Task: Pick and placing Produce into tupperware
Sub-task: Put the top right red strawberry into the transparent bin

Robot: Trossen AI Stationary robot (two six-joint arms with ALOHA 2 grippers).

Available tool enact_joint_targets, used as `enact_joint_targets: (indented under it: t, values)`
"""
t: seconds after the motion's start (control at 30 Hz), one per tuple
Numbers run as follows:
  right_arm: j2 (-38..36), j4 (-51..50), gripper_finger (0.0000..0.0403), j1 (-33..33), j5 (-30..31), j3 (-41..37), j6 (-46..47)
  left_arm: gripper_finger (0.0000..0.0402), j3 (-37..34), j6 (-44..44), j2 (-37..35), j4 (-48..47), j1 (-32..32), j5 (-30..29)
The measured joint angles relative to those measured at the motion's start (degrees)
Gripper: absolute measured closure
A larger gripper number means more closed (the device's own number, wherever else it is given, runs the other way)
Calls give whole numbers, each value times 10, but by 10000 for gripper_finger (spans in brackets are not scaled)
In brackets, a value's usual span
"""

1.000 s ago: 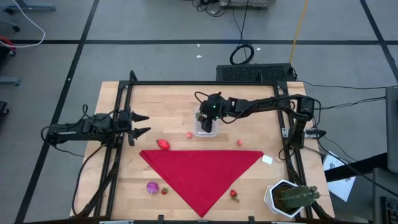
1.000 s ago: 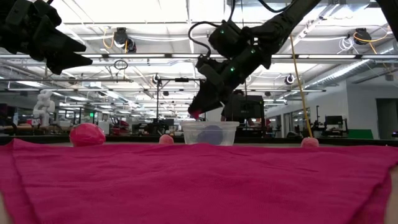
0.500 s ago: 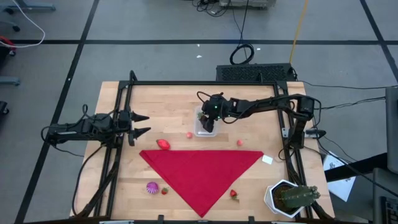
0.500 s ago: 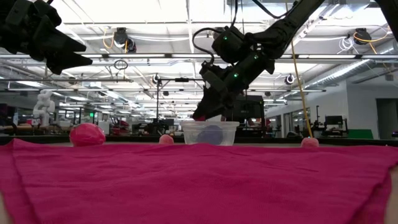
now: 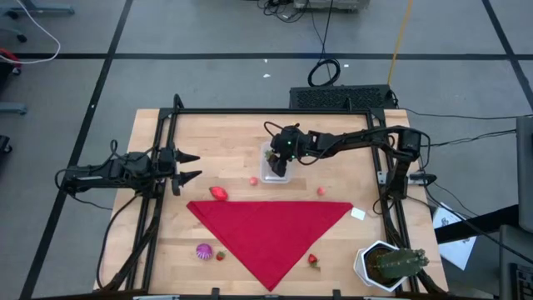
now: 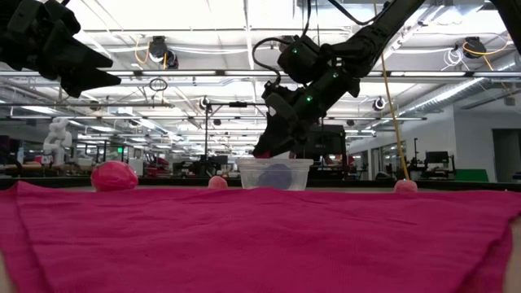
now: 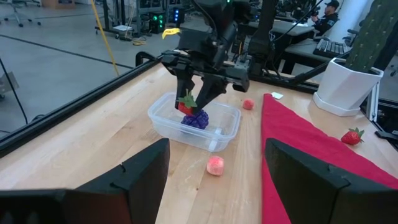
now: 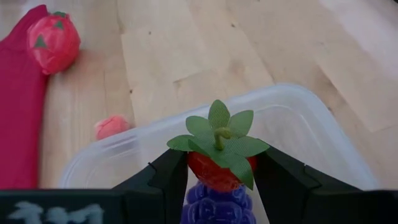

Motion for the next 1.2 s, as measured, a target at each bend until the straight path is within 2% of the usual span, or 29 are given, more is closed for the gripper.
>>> enact_joint_targets:
  t: [0.83, 1.0, 1.2]
  values:
    - [0, 5, 245, 0, -16, 0, 11, 131, 0, 0, 0, 0, 0, 0]
    - [0, 5, 245, 0, -44, 0, 19, 131, 0, 0, 0, 0, 0, -1]
    - [0, 5, 245, 0, -46, 0, 30, 131, 0, 0, 0, 0, 0, -1]
